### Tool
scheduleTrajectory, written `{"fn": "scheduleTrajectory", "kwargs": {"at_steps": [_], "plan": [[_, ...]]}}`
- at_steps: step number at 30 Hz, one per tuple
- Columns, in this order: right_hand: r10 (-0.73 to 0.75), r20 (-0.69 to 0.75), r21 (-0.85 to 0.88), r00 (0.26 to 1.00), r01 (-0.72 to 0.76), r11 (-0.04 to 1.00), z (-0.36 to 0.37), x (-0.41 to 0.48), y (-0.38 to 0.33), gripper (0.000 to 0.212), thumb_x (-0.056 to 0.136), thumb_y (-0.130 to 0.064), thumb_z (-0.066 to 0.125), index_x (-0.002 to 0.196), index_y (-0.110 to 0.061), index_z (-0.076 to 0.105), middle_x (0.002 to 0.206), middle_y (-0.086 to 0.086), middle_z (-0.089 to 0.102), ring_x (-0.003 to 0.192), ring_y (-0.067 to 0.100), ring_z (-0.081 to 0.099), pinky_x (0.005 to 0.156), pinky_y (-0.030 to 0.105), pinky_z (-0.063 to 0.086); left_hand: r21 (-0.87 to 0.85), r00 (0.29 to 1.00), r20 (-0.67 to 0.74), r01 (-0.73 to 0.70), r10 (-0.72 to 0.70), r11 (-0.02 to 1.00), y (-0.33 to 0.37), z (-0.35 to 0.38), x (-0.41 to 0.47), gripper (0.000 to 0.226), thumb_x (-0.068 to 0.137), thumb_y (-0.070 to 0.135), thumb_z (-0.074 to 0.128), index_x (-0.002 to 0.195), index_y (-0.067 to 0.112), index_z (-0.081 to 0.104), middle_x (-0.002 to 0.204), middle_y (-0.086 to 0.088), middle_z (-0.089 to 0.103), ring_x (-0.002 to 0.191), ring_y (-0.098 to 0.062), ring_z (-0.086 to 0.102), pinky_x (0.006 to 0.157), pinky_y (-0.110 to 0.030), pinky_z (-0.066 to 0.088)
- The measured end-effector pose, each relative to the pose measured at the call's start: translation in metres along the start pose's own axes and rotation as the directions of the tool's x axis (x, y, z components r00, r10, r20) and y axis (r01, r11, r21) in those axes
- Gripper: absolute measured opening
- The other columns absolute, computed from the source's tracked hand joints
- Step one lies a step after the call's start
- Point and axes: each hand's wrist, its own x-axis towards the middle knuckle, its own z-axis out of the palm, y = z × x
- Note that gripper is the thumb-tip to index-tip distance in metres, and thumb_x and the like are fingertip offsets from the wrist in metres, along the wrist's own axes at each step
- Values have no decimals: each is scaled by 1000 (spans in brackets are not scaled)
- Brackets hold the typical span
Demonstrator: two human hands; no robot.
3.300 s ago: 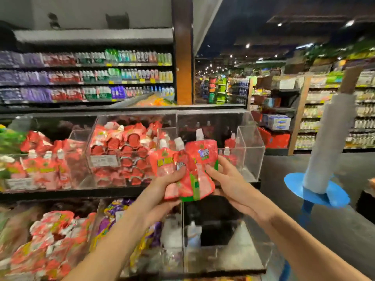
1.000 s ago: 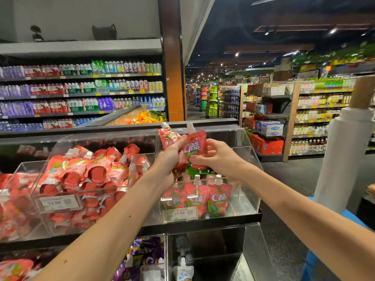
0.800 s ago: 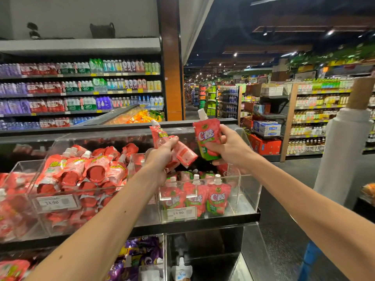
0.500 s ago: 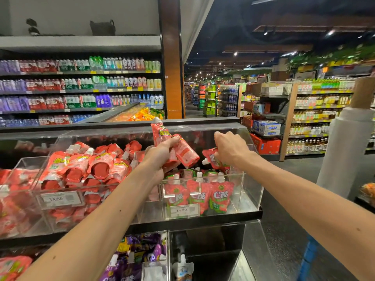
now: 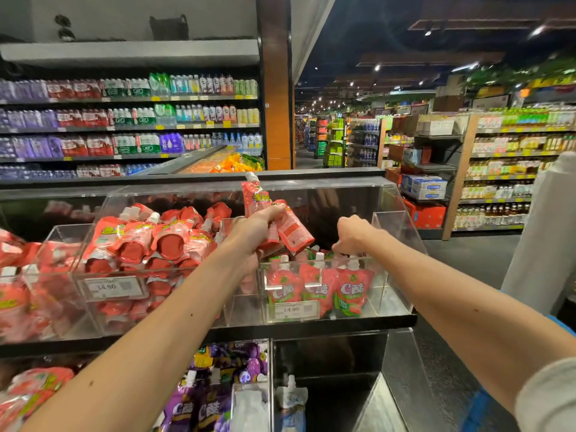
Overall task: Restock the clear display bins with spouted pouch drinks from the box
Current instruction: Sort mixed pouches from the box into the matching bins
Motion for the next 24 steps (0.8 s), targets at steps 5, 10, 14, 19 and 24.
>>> {"fn": "scheduleTrajectory", "kwargs": {"at_steps": [5, 10, 14, 19, 24], "plan": [[-16, 72, 26, 997, 14, 1000, -1, 3, 6, 31, 92, -3, 55, 122, -1, 60, 116, 19, 65, 104, 38, 65, 86, 45, 57, 25, 1000, 11, 8, -8, 1000, -1, 3, -4, 42, 85, 29, 77, 119, 9, 63, 89, -5, 76, 77, -18, 74, 70, -32, 58], [-90, -149, 482, 985, 152, 863, -26, -13, -12, 22, 99, -21, 54, 110, -13, 72, 107, 6, 73, 102, 28, 66, 93, 40, 54, 41, 996, 93, -17, 14, 999, 0, -1, -10, 35, 87, 32, 74, 112, 8, 70, 88, -5, 77, 76, -17, 75, 60, -29, 59], [-251, -8, 907, 968, 112, 405, -45, -53, -40, 43, 89, -47, 67, 113, -11, 64, 99, 10, 75, 92, 30, 73, 87, 47, 57, 1, 981, 184, -60, 58, 998, 5, -7, -19, 31, 90, 41, 69, 101, 12, 69, 92, -8, 77, 75, -19, 74, 60, -30, 57], [-192, -99, 907, 976, 168, 386, -41, -71, -64, 52, 82, -31, 79, 127, -14, 57, 104, 7, 73, 92, 20, 73, 87, 43, 59, -94, 973, 207, -82, 100, 992, 10, -32, -31, 59, 85, 68, 56, 102, 12, 60, 77, -3, 73, 72, -21, 73, 66, -37, 59], [-220, -115, 977, 969, 151, 153, -35, -92, -96, 30, 93, -14, 66, 123, -12, 63, 104, 11, 75, 83, 14, 73, 69, 31, 59, -179, 971, 216, -63, 101, 982, 10, -75, -50, 90, 87, 81, 27, 109, 7, 74, 90, -14, 76, 81, -27, 74, 67, -34, 60]]}}
